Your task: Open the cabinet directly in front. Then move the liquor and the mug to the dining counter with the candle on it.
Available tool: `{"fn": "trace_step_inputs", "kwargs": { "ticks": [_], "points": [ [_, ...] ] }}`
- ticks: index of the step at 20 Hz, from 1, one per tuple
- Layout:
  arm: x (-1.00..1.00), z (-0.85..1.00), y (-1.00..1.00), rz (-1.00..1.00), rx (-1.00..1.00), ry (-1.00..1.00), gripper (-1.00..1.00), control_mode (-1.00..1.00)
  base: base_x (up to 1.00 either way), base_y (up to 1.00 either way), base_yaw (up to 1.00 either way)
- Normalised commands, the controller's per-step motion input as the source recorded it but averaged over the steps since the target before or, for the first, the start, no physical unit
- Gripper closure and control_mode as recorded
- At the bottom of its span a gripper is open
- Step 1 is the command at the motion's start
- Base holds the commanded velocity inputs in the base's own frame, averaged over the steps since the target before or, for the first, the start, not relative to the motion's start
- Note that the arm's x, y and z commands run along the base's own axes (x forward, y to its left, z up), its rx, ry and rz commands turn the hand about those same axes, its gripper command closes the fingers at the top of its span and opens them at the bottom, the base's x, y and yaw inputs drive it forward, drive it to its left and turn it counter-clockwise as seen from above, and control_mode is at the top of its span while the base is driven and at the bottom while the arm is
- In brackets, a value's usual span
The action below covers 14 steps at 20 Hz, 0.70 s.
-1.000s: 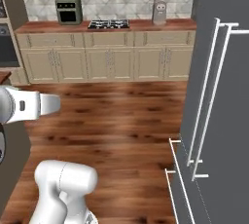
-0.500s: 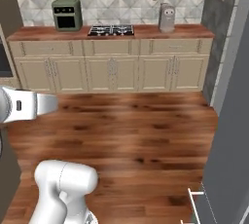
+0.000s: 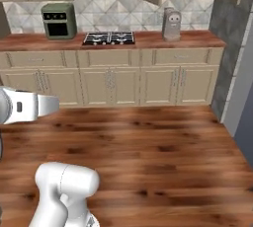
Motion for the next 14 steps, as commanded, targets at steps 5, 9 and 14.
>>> {"fn": "trace_step_inputs", "kwargs": {
  "ticks": [5, 9, 14],
  "points": [
    [0.0, 0.0, 0.0, 0.0, 0.0, 0.0, -1.0, 1.0, 1.0, -0.31, 0.0],
    [0.0, 0.0, 0.0, 0.0, 0.0, 0.0, -1.0, 1.0, 1.0, -0.49, 0.0],
    [0.0, 0.0, 0.0, 0.0, 0.0, 0.0, -1.0, 1.0, 1.0, -0.91, 0.0]
  ]
}}
